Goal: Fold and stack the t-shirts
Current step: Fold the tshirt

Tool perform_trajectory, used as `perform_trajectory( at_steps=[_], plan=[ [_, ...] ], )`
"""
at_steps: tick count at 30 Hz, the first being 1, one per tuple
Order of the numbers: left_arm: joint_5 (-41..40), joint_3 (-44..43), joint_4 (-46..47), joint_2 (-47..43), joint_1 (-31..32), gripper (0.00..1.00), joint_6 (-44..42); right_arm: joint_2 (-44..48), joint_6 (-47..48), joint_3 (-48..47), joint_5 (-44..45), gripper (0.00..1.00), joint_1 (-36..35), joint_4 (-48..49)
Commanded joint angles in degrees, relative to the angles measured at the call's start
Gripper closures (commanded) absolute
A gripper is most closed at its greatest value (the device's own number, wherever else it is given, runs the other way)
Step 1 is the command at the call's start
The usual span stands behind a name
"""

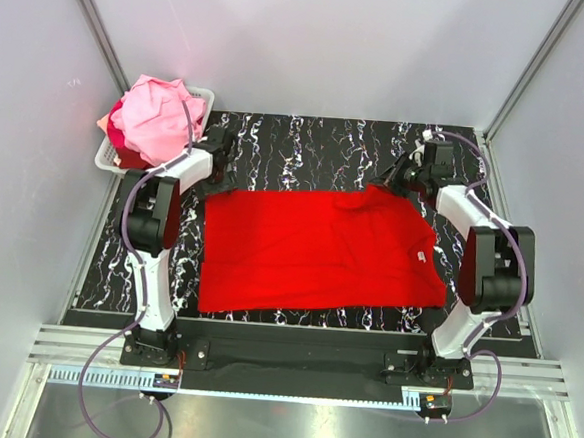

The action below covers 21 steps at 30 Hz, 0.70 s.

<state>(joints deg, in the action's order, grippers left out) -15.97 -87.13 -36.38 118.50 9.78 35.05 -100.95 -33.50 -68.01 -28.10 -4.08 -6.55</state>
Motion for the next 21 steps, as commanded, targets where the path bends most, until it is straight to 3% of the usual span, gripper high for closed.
perform_trajectory(
  at_steps=[1,9,21],
  plan=[
    [0.67,2.4,1.84,0.16,-0.82,0.31,1.25,5.93,2.47,-0.46,2.95,1.0,0.64,-1.44],
    [0.76,3.46,2.89,-3.53,-0.82,0.3,0.72,4.88,2.91,-3.88,2.0,1.0,10.75,-5.49],
    [2.69,-1.02,2.19,-3.1,-0.82,0.31,0.02,3.83,3.79,-2.83,1.38,1.0,15.94,-6.11]
  ],
)
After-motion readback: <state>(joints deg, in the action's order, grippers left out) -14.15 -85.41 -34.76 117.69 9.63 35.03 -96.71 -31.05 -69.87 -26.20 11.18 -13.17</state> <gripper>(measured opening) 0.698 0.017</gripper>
